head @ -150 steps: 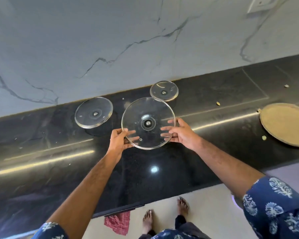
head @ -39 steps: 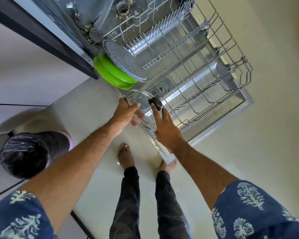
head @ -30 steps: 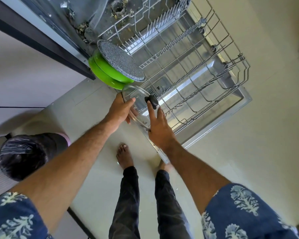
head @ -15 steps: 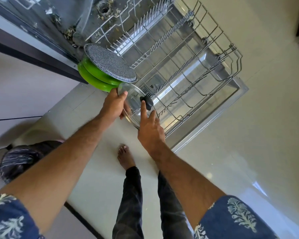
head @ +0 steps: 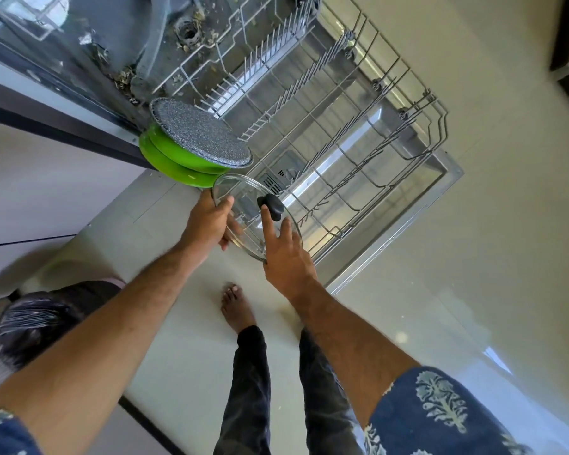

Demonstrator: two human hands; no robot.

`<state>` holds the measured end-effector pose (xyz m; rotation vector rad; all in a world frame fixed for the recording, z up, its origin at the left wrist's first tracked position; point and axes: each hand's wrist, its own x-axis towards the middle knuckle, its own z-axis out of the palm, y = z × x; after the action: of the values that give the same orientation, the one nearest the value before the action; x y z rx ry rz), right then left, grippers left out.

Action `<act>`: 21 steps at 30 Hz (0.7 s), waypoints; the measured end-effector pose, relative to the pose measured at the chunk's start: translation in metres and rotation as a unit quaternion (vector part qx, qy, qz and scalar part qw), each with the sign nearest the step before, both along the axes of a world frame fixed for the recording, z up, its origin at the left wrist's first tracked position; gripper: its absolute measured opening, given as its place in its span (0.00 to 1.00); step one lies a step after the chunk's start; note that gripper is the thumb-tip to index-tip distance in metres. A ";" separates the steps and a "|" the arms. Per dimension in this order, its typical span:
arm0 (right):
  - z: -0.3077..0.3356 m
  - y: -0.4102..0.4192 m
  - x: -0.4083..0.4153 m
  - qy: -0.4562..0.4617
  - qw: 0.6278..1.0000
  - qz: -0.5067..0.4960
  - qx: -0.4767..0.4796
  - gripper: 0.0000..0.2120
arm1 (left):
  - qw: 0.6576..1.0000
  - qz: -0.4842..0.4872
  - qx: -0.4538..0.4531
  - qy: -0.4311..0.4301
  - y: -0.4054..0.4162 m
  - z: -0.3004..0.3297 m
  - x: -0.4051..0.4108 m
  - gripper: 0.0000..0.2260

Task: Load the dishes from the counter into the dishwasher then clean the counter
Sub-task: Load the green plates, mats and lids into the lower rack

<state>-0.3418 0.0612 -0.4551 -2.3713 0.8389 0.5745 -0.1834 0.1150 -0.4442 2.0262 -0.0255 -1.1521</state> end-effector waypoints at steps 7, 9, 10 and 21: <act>-0.015 -0.015 -0.011 -0.034 0.998 0.042 0.030 0.51 | 1.000 0.028 -0.003 0.008 0.002 0.001 -0.010 0.11; -0.017 -0.018 -0.012 -0.040 0.998 0.045 0.030 0.50 | 0.999 0.036 -0.005 0.012 0.002 0.002 -0.014 0.12; -0.019 -0.020 -0.013 -0.042 0.998 0.049 0.027 0.50 | 0.999 0.039 -0.003 0.015 0.002 0.002 -0.016 0.13; -0.023 -0.018 -0.013 -0.051 0.997 0.033 0.038 0.48 | 0.999 0.044 0.024 0.011 0.008 -0.005 -0.017 0.19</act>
<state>-0.3552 0.0428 -0.4780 -2.3432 0.6851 0.4984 -0.2000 0.1230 -0.4489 2.0350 0.1033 -1.1290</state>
